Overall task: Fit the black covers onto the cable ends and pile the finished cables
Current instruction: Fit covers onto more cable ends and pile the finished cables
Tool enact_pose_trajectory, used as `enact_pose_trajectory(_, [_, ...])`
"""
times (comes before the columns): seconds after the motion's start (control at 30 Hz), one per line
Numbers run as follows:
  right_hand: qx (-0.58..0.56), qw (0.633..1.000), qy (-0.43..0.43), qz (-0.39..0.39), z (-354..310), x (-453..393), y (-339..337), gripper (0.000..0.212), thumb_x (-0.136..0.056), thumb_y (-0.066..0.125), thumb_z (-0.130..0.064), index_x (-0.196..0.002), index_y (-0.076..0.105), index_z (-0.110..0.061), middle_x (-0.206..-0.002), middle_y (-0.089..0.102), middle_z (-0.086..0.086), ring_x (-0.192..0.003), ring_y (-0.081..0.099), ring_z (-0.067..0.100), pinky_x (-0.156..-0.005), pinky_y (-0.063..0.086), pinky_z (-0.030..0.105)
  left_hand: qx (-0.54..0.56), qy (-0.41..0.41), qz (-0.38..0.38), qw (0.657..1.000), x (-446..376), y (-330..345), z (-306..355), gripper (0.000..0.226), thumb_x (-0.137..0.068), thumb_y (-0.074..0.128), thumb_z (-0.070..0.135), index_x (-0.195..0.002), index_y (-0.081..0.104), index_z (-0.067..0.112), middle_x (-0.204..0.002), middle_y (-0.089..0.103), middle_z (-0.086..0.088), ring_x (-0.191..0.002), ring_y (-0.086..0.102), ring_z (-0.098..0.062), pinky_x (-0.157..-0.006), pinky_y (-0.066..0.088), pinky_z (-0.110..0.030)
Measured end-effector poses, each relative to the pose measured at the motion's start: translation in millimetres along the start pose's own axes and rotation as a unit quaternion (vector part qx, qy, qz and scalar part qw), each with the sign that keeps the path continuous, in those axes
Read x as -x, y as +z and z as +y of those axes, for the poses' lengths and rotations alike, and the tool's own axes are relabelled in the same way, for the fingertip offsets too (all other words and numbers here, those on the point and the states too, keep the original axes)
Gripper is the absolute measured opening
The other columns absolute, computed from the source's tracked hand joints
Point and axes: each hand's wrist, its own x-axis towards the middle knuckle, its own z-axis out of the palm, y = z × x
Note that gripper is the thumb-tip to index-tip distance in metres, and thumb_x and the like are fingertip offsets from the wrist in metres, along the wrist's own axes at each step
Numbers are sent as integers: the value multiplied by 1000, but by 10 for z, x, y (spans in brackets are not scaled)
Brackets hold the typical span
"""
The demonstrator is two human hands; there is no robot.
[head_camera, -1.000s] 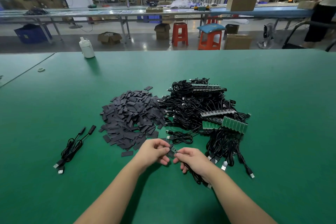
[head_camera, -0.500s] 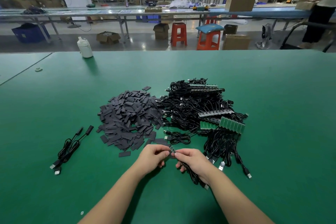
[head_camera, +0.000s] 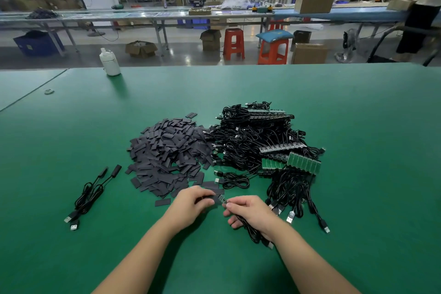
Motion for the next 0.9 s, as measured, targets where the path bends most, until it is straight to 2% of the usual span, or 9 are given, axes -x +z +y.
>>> enact_pose_trajectory(0.1, [33,999,2,-16,-26,10,19,18,-96,67,-15,-110,70,-4,-88,74,11,-68,67,16,-68,58,28,1,12,2,1000,22,-49,-54,21,-92,68,32,-111,73,28,-93,64,21,-89,58,8,-78,41,-6])
enact_pose_trajectory(0.27, [50,998,9,-28,-46,15,-5,15,-96,66,-15,-105,73,-4,-82,72,8,-69,66,15,-68,58,27,20,13,-5,1000,66,-62,-98,16,-91,69,30,-106,75,30,-88,66,18,-85,61,2,-78,47,-15])
enact_pose_trajectory(0.5, [68,997,25,-38,-54,-4,-16,15,-95,68,-18,-99,75,-5,-79,72,8,-67,66,16,-66,57,27,38,12,4,999,106,-50,-92,12,-90,71,29,-100,76,34,-87,65,26,-85,62,1,-76,45,-10])
enact_pose_trajectory(0.77, [85,994,31,-60,-65,-7,-26,14,-93,69,-17,-94,76,-5,-77,72,9,-65,66,17,-64,57,27,13,27,6,1000,116,-67,-50,15,-90,70,30,-104,76,30,-88,67,18,-86,62,1,-79,46,-13])
enact_pose_trajectory(0.9, [110,991,38,-63,-66,-12,-22,15,-94,68,-17,-95,75,-4,-75,71,6,-64,65,16,-63,57,26,-14,46,-15,999,112,-112,-5,23,-90,70,32,-112,74,25,-95,66,16,-89,61,2,-85,48,-18])
